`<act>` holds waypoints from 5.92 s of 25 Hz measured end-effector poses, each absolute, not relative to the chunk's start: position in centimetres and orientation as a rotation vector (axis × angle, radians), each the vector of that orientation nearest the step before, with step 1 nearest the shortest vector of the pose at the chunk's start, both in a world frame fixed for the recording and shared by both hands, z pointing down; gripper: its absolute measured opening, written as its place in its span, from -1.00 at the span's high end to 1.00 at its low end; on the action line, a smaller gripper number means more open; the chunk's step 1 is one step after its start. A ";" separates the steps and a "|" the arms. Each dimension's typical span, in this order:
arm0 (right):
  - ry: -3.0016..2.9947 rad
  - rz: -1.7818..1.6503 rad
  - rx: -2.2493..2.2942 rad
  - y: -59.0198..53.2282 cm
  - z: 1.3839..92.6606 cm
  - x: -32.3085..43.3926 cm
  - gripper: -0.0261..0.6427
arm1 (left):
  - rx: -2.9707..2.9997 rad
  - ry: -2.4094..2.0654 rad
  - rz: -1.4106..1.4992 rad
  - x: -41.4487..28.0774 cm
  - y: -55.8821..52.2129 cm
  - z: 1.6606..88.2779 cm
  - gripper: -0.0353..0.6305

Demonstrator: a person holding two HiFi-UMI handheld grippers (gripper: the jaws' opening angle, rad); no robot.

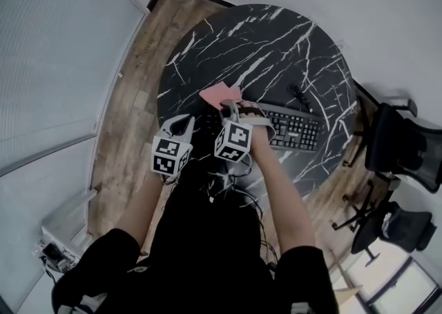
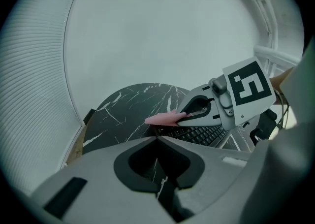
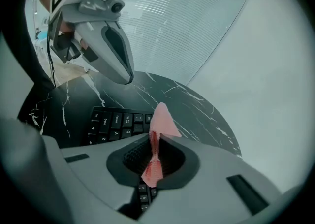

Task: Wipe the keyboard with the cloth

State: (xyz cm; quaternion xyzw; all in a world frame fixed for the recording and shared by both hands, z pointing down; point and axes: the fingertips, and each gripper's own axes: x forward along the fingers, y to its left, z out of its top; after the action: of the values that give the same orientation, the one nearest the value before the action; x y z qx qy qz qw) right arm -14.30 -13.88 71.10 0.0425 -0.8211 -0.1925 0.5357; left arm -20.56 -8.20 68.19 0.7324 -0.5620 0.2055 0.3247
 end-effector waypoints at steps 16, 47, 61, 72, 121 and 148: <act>-1.996 -0.191 -0.036 -7.5 72.8 -12.5 0.89 | 1.791 -1.531 0.515 -18.8 -2.6 68.3 0.90; -2.244 -0.054 0.399 -10.7 62.3 -6.8 0.89 | 1.927 -1.482 0.513 -15.6 -8.7 66.1 0.90; -1.972 -0.188 0.444 -17.2 67.2 -2.9 0.89 | 2.059 -1.269 0.636 -9.0 -12.7 67.8 0.90; -1.923 -0.016 0.416 -15.4 72.6 -3.8 0.88 | 2.033 -1.255 0.675 -9.9 -11.0 68.8 0.90; -2.181 0.348 0.748 -13.6 63.3 4.0 0.89 | 2.107 -1.257 0.620 -2.5 -9.8 65.0 0.90; -2.016 0.007 0.505 -18.0 71.6 7.4 0.88 | 1.917 -1.322 0.714 1.7 -8.5 68.3 0.90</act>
State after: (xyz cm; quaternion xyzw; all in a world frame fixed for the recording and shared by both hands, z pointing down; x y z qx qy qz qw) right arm 7.45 -18.04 71.58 0.2093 -0.8362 0.0031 0.5069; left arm 1.72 -8.53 68.32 0.7384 -0.5094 0.2753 0.3456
